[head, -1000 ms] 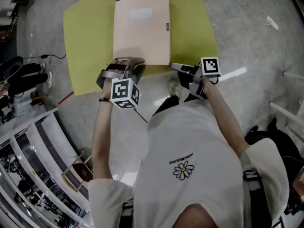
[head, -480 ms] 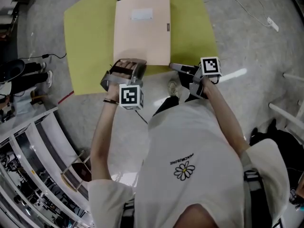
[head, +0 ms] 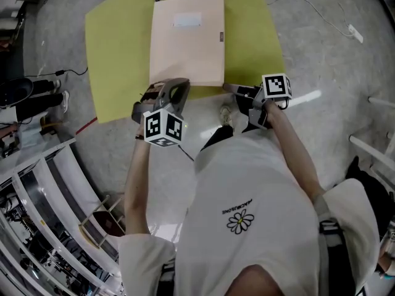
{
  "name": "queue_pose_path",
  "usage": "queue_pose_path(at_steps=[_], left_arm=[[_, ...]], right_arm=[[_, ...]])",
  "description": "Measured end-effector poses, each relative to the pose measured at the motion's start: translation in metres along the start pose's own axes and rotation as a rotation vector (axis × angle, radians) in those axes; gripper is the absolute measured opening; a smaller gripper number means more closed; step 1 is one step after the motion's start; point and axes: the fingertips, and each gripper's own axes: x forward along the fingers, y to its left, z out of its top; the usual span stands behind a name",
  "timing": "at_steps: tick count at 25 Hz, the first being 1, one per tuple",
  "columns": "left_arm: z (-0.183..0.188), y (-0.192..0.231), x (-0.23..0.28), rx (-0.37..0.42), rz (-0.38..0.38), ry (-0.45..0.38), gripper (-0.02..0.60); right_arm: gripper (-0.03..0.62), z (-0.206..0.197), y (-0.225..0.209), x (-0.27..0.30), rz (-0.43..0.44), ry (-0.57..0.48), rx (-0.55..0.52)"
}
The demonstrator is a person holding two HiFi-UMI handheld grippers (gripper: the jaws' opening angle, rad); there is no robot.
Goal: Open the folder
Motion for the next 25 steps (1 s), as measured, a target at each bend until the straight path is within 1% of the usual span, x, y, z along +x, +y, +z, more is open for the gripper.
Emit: queue_pose_path(at_steps=[2,4,5,7,8,9,11,14,17,19,22,25], left_arm=[[-0.002,0.004,-0.004,-0.133,0.001,-0.045,0.014],[-0.004,0.01,-0.008,-0.321,0.009,-0.123,0.015],[-0.003,0.017,-0.014,-0.43,0.035,-0.18,0.015],[-0.002,0.043,-0.034,-0.635,0.138,-0.302,0.015],[-0.004,0.056,-0.046,-0.714,0.197,-0.346,0.017],[-0.008,0.066,-0.056,-0.771,0.247,-0.375,0.015],[-0.021,0.074,-0.074,-0.836,0.312,-0.397,0.016],[-0.048,0.076,-0.099,-0.916,0.4,-0.398,0.015],[-0.083,0.085,-0.121,-1.047,0.522,-0.416,0.014],[-0.104,0.09,-0.133,-1.124,0.586,-0.428,0.012],[-0.125,0.094,-0.142,-1.202,0.642,-0.442,0.012],[-0.147,0.095,-0.147,-1.283,0.691,-0.449,0.012]], right_arm=[[0.095,-0.002,0.0,0.001,-0.018,0.014,0.002],[0.095,-0.004,-0.001,0.001,-0.028,0.02,0.022],[0.097,-0.005,-0.001,0.001,-0.037,0.022,0.03],[0.098,-0.008,0.003,0.001,-0.048,0.028,0.052],[0.098,-0.008,0.006,0.001,-0.049,0.031,0.064],[0.098,-0.007,0.008,0.0,-0.054,0.035,0.065],[0.098,-0.007,0.006,0.0,-0.074,0.044,0.041],[0.092,-0.009,0.007,0.002,-0.085,0.059,0.025],[0.086,-0.008,0.008,0.001,-0.1,0.073,0.007],[0.075,-0.01,0.009,0.0,-0.114,0.076,0.007],[0.072,-0.012,0.014,-0.001,-0.126,0.087,0.004],[0.072,-0.01,0.016,0.0,-0.143,0.104,-0.025]])
